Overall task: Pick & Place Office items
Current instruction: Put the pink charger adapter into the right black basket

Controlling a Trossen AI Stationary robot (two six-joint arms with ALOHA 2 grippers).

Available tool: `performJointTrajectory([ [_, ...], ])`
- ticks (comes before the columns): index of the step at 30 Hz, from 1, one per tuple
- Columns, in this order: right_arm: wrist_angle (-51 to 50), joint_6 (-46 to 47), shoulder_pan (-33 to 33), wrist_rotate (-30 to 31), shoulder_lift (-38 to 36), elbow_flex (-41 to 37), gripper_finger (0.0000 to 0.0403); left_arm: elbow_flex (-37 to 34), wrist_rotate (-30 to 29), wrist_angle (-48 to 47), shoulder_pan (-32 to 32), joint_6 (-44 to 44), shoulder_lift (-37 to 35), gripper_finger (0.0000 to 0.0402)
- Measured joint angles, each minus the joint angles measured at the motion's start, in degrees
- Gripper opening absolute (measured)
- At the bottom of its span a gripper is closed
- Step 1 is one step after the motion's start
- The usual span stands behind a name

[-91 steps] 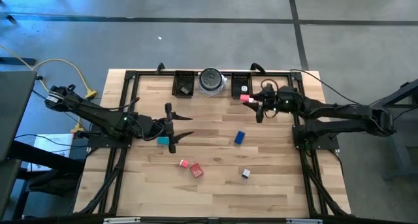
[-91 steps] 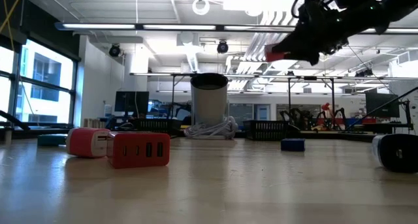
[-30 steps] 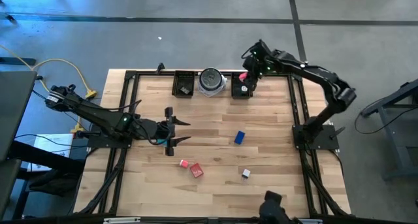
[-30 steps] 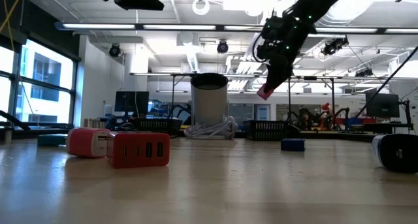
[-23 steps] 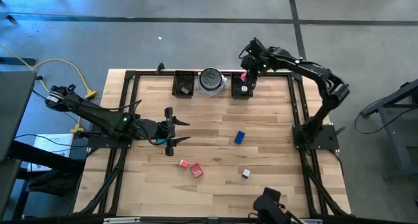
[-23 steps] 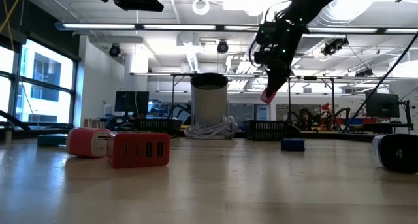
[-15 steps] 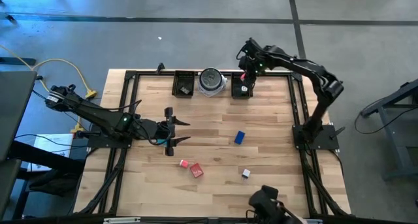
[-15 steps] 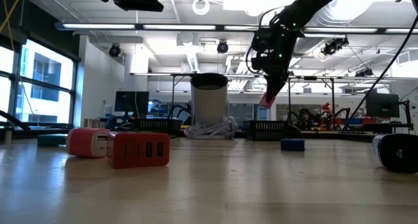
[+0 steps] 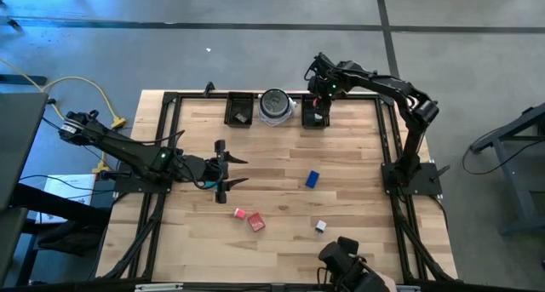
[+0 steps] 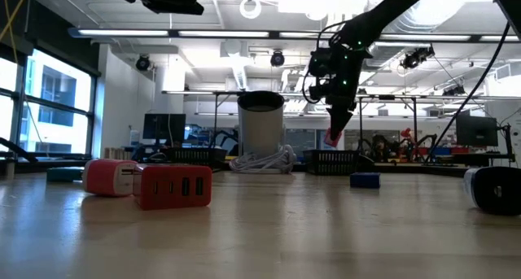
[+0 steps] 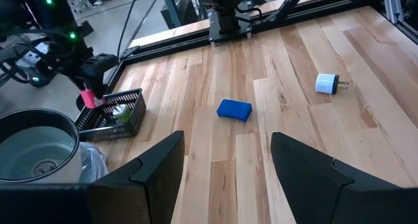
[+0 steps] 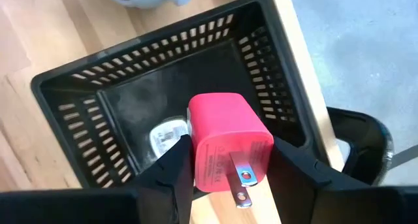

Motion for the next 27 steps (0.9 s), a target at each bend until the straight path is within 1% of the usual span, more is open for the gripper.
performJointTrajectory([
  [13,0.74,0.06,-0.05,0.28,0.20,0.02,0.0145,0.00,1.18,-0.06,0.00,-0.22,0.00,0.0221],
  [21,0.53,0.26,0.04,1.59,5.48,0.02,0.0145,-0.02,1.36,-0.26,0.00,-0.31,0.20,0.0221],
  [27,0.91,-0.07,-0.12,1.73,7.65,0.02,0.0145,-0.02,1.36,-0.24,0.00,-0.40,0.20,0.0221],
])
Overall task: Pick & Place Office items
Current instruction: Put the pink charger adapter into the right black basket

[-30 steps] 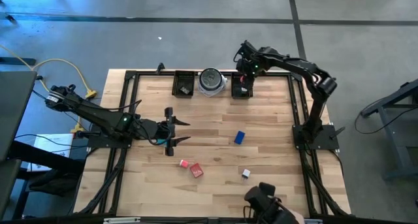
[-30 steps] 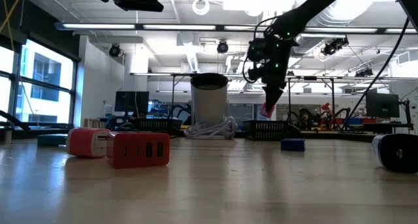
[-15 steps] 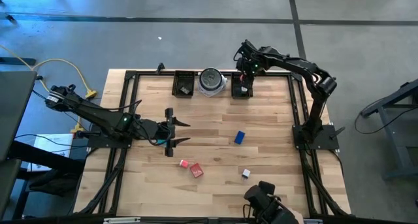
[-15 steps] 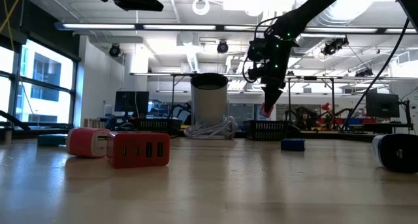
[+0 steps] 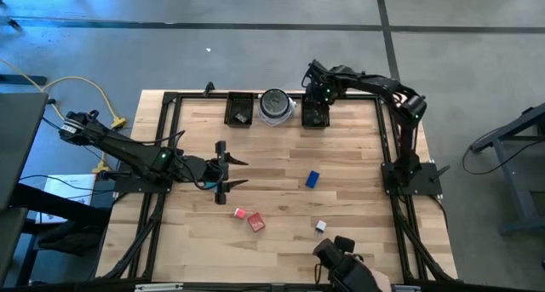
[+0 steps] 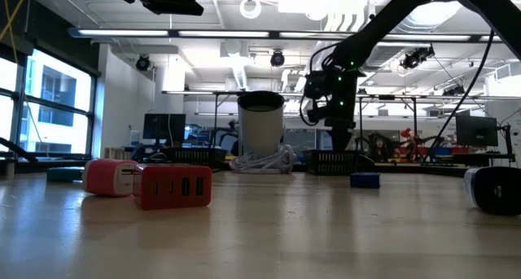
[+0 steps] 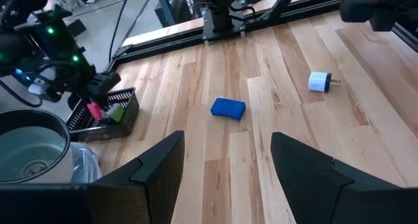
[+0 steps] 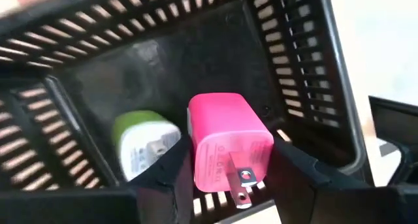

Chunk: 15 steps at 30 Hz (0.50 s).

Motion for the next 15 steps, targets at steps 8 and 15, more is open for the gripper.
performJointTrajectory([
  [8,0.12,-0.11,-0.28,-0.18,0.35,0.00,0.0145,0.00,-0.02,0.01,0.00,0.00,0.00,0.0221],
  [15,2.58,0.76,-0.15,-0.21,0.34,0.00,0.0203,-0.10,-0.02,-0.18,0.00,-0.04,-0.02,0.0221],
])
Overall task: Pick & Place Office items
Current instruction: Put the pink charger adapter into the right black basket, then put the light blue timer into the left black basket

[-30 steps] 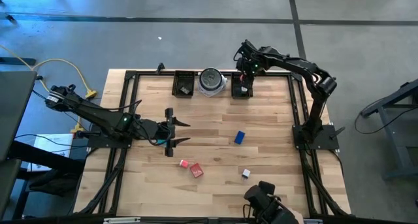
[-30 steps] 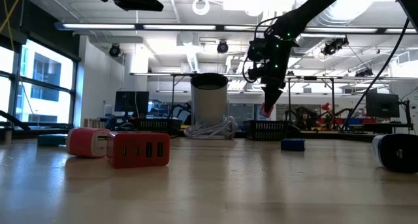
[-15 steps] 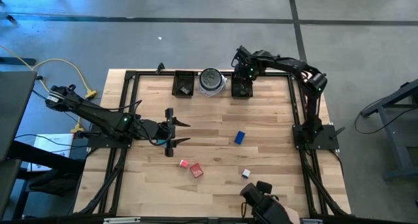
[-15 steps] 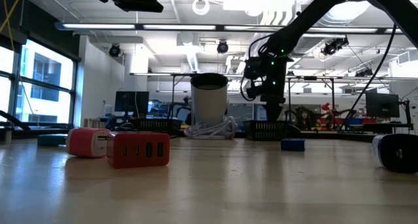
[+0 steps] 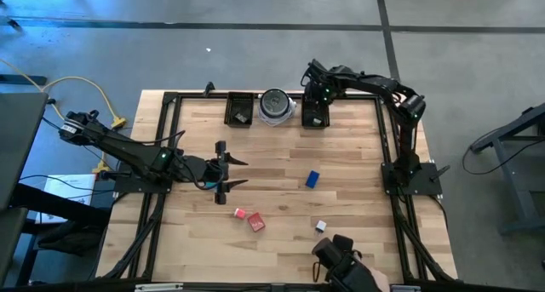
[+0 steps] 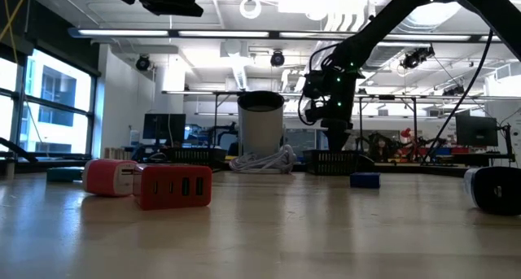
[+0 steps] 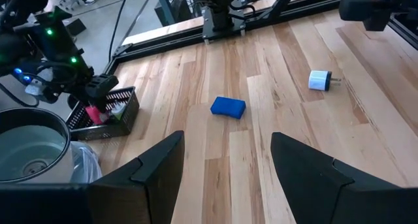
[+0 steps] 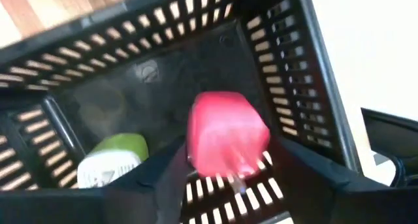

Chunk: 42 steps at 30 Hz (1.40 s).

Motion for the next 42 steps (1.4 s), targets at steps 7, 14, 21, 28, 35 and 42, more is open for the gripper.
performJointTrajectory([
  [7,0.58,0.51,-0.03,0.06,-0.01,0.00,0.0258,0.00,-0.02,-0.58,0.00,-0.83,0.00,0.0221],
  [14,0.30,-0.16,0.00,3.62,-0.31,0.00,0.0290,0.00,-0.02,-0.63,0.00,-0.83,0.00,0.0221],
  [21,0.51,-1.31,-0.02,4.11,-6.07,0.00,0.0297,0.00,-0.11,-0.96,1.10,-0.83,-0.02,0.0221],
  [28,0.62,3.40,-0.06,-10.35,-17.28,0.00,0.0294,0.00,-0.20,-1.94,3.42,0.61,-0.28,0.0221],
  [35,1.77,8.00,-0.02,-26.36,-30.18,-0.21,0.0294,-0.03,-2.29,-7.28,3.44,-0.92,-7.87,0.0221],
  [42,4.62,10.53,3.54,-30.87,-45.35,-7.87,0.0294,-5.40,-2.25,-8.04,-0.94,-4.75,-22.03,0.0220],
])
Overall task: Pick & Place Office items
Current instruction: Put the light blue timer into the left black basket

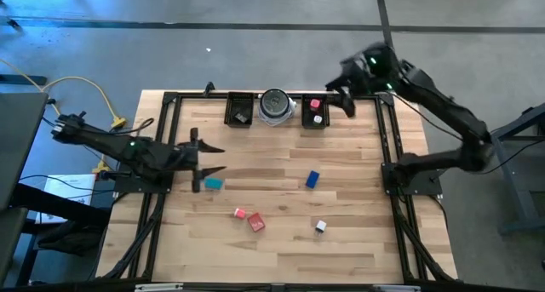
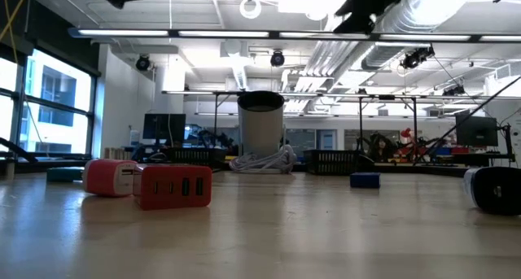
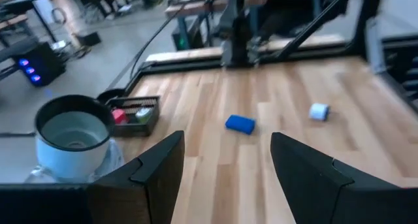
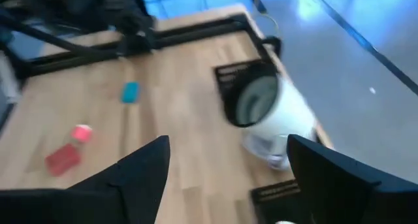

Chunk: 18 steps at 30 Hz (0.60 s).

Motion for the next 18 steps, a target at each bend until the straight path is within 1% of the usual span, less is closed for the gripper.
performJointTrajectory([
  [5,4.52,4.11,4.74,0.15,-12.19,-9.66,0.0294,-5.82,-0.05,5.33,-2.75,-0.51,-6.46,0.0220],
  [9,11.97,8.69,8.53,0.70,-22.48,-19.56,0.0294,-9.07,-0.15,6.52,-4.40,-1.46,-9.25,0.0220],
  [14,25.96,15.05,14.13,0.68,-33.90,-32.58,0.0294,-10.49,-2.93,6.38,-6.33,-3.20,-9.65,0.0220],
  [18,39.59,21.08,18.80,0.85,-38.75,-42.41,0.0294,-10.50,-3.07,6.41,-8.44,-3.43,-9.71,0.0220],
])
